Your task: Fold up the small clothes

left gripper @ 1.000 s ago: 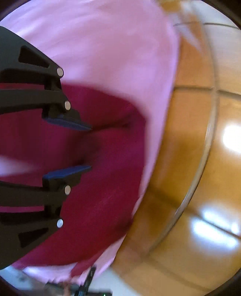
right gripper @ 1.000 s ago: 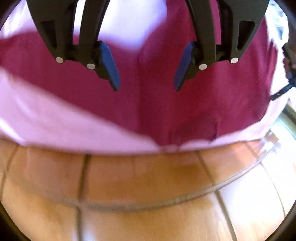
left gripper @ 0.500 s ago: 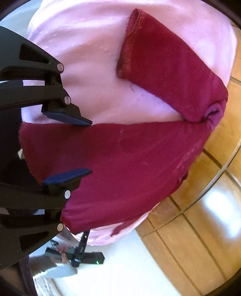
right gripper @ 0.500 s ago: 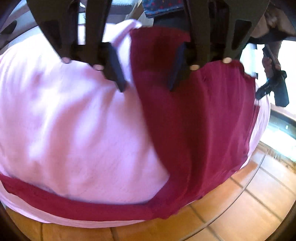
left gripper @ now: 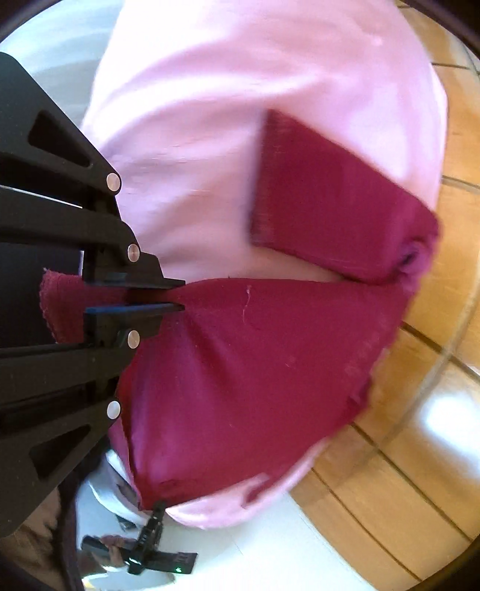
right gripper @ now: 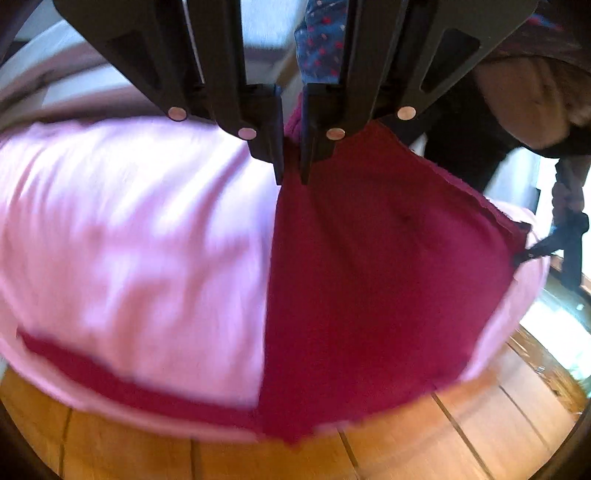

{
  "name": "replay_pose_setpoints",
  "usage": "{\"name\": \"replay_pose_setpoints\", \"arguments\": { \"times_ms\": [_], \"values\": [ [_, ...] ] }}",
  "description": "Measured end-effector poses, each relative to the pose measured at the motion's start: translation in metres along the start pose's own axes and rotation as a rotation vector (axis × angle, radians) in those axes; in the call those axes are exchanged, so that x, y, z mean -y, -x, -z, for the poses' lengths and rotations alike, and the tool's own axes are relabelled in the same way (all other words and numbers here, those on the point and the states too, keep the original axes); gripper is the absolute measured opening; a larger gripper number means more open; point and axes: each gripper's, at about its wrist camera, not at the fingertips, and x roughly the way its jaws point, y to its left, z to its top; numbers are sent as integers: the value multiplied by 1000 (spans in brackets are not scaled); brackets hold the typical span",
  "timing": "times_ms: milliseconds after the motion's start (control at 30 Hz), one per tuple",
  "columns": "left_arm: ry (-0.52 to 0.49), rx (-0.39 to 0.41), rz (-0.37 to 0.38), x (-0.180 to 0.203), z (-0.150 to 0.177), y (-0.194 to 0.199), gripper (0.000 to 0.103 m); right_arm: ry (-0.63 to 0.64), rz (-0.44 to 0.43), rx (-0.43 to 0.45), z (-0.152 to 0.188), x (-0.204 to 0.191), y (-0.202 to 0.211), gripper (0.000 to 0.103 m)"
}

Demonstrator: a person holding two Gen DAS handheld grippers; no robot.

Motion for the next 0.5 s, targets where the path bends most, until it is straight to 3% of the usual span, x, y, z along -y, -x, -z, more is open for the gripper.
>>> {"name": "replay_pose_setpoints", "arguments": {
  "times_ms": [100,200,267,300,333,367,500],
  "values": [
    [-21,-18,-36,5,4,-5,6,-6,26,-61,7,-1,-24,6],
    [-12,48,-19,9,-7,11,13,36,49,-82,3,-8,-25,7],
    [-8,97,-26,12,-14,20,23,53,30,-99,-6,-10,-20,19],
    [0,117,-21,11,-18,23,31,61,30,-75,-13,-12,-11,34],
    [20,144,-36,7,-23,27,36,65,37,-39,-23,-10,-5,41],
    [50,166,-65,1,-27,28,43,60,37,-8,-29,-10,0,47],
    [328,228,-179,-52,-40,35,44,44,-10,119,-61,-20,12,58]
  ]
}}
